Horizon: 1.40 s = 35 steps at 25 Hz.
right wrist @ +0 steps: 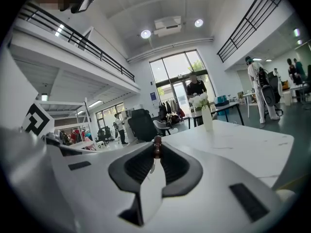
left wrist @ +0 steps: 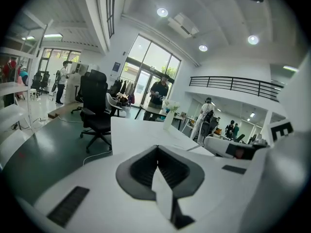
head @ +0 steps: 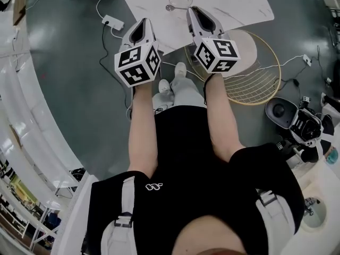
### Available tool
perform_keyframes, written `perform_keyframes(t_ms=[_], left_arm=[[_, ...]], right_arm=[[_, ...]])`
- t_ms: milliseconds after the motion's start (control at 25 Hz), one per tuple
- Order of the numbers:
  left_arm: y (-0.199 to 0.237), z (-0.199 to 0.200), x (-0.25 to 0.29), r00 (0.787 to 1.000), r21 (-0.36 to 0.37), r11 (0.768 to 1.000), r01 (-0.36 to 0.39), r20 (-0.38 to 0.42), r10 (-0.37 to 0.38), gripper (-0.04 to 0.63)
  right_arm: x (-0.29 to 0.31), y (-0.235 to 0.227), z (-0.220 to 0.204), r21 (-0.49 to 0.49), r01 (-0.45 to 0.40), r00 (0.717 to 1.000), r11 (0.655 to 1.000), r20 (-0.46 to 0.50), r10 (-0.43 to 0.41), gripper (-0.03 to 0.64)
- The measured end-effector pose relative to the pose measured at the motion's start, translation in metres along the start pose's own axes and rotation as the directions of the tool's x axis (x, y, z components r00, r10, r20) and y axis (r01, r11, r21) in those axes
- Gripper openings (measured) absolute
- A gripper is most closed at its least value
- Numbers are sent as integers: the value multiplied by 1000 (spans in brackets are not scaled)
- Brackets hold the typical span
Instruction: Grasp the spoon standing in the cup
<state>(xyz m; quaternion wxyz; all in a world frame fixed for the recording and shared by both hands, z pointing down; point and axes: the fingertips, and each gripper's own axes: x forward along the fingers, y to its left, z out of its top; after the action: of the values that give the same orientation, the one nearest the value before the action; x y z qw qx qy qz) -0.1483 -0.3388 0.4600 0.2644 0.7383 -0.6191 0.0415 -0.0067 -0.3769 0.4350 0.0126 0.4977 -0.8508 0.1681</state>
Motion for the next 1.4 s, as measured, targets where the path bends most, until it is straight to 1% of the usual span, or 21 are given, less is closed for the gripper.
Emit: perform_keyframes(t_ms=[200,320,440,560,720,840,1120,1400], left_arm=[[3,30,-27,996,19,1000,21,83,-22,14],[-2,49,-37,989,27,999,31,145,-34,14],[-3,68,-48,979,33,999,38,201,-44,14],[11,89,-63,965,10,999,31,260,-32,14],[33,108,-79,950,-17,1000,1,312,4,14],[40,114,-83,945,-20,1000,-3,327,9,14],[29,124,-79,943,27,999,29,332,-37,14],[29,130,-74,943,37,999,35,330,-46,14]], right_arm=[[-15,26,27,-55,-11,998,998,60,14,46],[-21,34,46,-105,-20,995,994,91,29,46],[-25,43,63,-114,-37,991,993,123,51,46],[-23,57,75,-109,-69,986,992,147,85,46],[-21,73,85,-155,-80,983,985,153,104,45],[-18,81,93,-178,-82,980,981,162,112,44],[-14,91,102,-209,-80,979,975,167,116,44],[-8,93,107,-224,-77,980,972,164,115,44]])
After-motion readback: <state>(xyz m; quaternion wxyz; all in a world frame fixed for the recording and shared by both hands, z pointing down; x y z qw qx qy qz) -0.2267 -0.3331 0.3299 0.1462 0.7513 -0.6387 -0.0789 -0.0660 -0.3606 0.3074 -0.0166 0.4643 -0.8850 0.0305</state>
